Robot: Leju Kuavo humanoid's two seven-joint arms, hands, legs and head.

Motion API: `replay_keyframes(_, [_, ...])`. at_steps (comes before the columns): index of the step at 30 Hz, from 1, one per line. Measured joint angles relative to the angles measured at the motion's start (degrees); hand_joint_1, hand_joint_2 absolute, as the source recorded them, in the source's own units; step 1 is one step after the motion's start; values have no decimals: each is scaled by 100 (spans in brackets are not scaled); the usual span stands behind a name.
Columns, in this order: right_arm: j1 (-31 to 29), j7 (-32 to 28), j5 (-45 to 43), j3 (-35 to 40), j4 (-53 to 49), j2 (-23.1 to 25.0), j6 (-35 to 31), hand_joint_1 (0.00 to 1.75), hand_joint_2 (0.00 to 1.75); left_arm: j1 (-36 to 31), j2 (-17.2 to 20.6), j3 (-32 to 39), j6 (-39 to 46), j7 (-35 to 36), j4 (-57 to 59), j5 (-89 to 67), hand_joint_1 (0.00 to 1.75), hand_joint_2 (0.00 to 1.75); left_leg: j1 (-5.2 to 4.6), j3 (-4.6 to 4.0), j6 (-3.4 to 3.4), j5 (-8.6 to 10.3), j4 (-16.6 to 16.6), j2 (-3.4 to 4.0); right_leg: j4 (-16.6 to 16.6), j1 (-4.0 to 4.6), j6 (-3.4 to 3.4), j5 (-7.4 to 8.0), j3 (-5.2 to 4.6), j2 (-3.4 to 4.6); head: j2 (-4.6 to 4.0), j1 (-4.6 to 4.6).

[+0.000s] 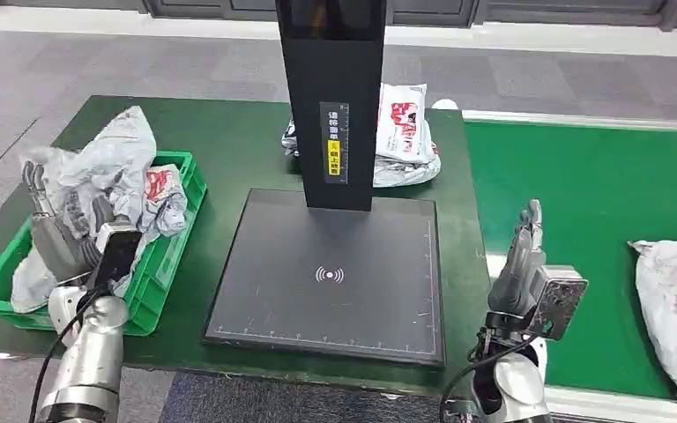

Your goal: Moved the parcel from conveyor to table for the left to box.

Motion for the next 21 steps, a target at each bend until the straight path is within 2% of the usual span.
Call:
replay_keyframes(13, [-20,-37,-39,0,116,0,-48,0,0,20,-114,-35,-2,90,-188,449,0,0,1,-20,0,0,0,4,0,4,-1,0,-22,4,0,0])
replay_keyframes(21, [-169,-55,-199,0,330,0,-157,0,0,-177,-109,-168,-2,50,127,722,0,0,0,-21,0,0,1,4,0,3,0,0,-25,4,0,0])
